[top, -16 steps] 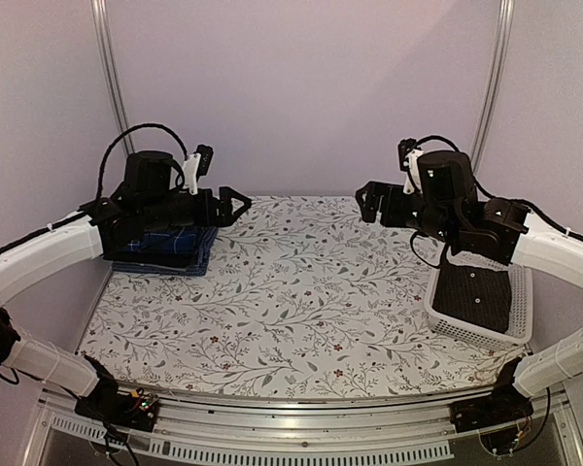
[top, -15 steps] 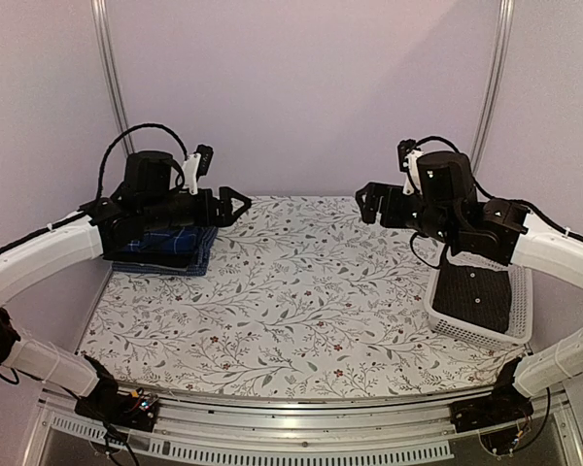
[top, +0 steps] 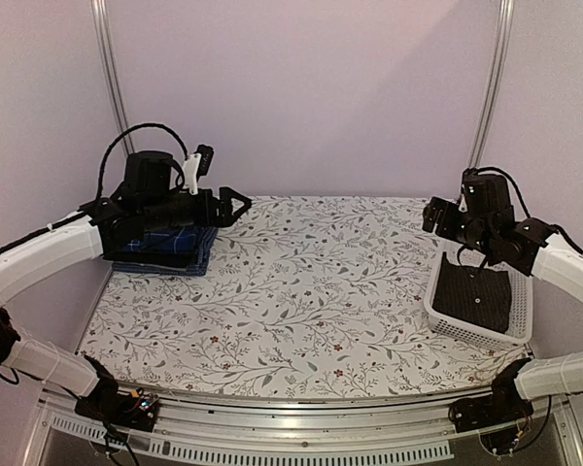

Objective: Fold and stack the long sleeve shirts
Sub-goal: Pick up the square-folded shirt from the bin.

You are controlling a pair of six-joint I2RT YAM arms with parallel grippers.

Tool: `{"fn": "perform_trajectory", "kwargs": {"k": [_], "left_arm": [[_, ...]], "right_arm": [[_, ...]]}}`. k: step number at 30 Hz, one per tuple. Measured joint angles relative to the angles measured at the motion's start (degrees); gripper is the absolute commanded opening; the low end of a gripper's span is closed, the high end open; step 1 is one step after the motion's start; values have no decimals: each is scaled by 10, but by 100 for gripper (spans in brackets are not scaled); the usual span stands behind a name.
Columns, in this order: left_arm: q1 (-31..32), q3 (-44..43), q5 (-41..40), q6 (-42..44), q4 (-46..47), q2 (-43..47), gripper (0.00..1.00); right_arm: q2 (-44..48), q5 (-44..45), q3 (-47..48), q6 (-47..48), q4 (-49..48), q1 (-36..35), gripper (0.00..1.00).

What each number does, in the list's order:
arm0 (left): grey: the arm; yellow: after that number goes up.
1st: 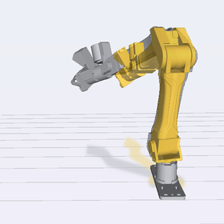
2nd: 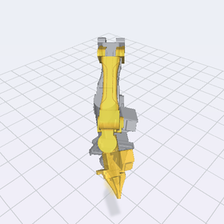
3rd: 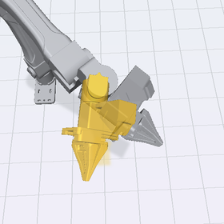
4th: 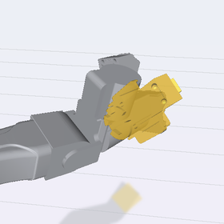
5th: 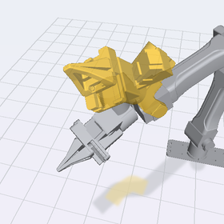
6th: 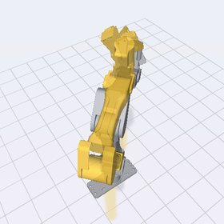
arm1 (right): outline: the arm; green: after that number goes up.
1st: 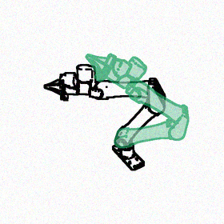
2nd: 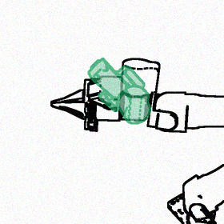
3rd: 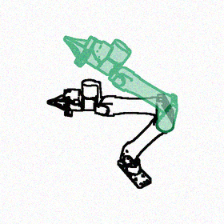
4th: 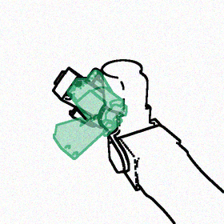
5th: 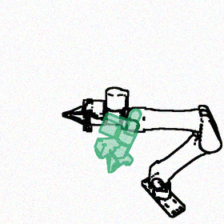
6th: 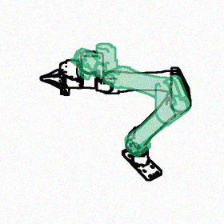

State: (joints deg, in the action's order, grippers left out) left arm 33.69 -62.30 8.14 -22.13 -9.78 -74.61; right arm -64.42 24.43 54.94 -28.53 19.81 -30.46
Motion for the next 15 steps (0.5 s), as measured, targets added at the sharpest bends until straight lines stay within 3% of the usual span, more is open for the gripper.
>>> {"fn": "perform_trajectory", "kwargs": {"k": [8, 15], "left_arm": [[0, 0, 4, 7, 0, 0, 100], [0, 0, 9, 11, 1, 0, 100]], "right_arm": [[58, -40, -123, -37, 32, 163, 98], [29, -65, -165, -66, 37, 265, 98]]}}
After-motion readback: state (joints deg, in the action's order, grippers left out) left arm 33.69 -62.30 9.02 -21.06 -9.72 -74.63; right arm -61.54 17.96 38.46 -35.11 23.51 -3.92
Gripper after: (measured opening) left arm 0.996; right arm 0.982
